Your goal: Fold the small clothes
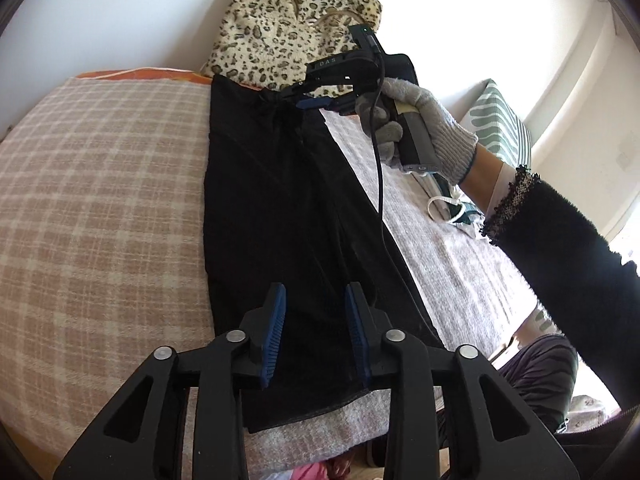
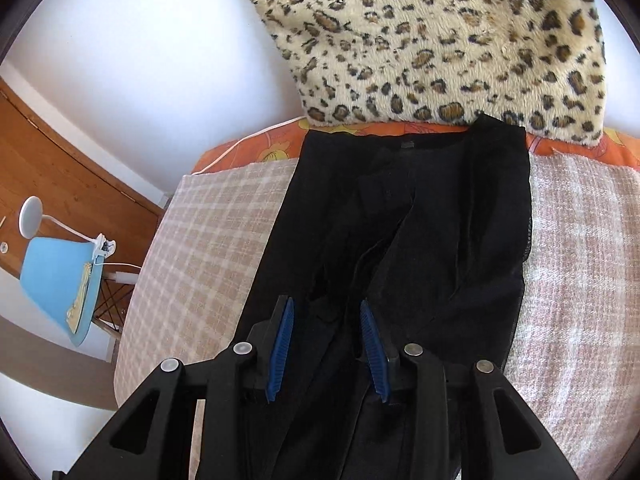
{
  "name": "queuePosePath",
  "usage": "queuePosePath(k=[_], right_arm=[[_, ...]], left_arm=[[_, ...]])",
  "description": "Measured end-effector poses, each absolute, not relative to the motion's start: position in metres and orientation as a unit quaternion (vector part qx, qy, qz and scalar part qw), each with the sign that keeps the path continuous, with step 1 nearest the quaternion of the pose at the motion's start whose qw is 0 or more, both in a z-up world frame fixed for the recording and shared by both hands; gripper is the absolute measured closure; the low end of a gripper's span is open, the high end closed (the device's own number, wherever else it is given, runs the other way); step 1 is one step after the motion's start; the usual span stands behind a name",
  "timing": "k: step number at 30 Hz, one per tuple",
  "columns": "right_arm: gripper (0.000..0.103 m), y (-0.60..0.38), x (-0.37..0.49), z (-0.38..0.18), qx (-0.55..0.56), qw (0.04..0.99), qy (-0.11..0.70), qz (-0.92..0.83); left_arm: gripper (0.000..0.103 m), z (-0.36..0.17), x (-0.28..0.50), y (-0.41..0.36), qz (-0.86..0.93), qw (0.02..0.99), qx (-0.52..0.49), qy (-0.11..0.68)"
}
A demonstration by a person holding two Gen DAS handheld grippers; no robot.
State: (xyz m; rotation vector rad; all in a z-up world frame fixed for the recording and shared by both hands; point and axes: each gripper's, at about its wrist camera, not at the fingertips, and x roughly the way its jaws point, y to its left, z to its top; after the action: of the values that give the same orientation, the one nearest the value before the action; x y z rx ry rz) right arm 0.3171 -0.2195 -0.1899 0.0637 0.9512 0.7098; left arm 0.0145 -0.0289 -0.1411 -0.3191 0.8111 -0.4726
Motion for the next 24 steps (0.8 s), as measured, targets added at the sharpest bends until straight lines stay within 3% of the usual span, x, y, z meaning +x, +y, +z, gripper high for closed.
queuePosePath(k=[10,16,18,22,24], right_arm=[[0.066,-0.266,0.213,-0.172,-0.03,0.841,0.415,0.345],[0.066,-0.324,0.121,-0.201,-0.062,0.846,0.425,0.316],[0.066,-0.343,0.098,-0.219,-0.059,0.839,0.441,0.313],[0.066,-0.366,0.064,-0.249,-0.057,0.827,0.465,0.311],[0.066,-0.373,0.053,-0.261,-0.041,0.816,0.479,0.32]], left_arm=[[0.058,-0.155,0.016,-0.061,-0.28,0.851,-0.135,0.424],[0.061,-0.159,0.016,-0.071,-0.3,0.835,-0.14,0.439],[0.067,-0.161,0.016,-0.074,-0.303,0.832,-0.139,0.443],[0.07,-0.166,0.017,-0.076,-0.306,0.823,-0.156,0.453],[0.078,-0.169,0.017,-0.075,-0.308,0.818,-0.166,0.456]])
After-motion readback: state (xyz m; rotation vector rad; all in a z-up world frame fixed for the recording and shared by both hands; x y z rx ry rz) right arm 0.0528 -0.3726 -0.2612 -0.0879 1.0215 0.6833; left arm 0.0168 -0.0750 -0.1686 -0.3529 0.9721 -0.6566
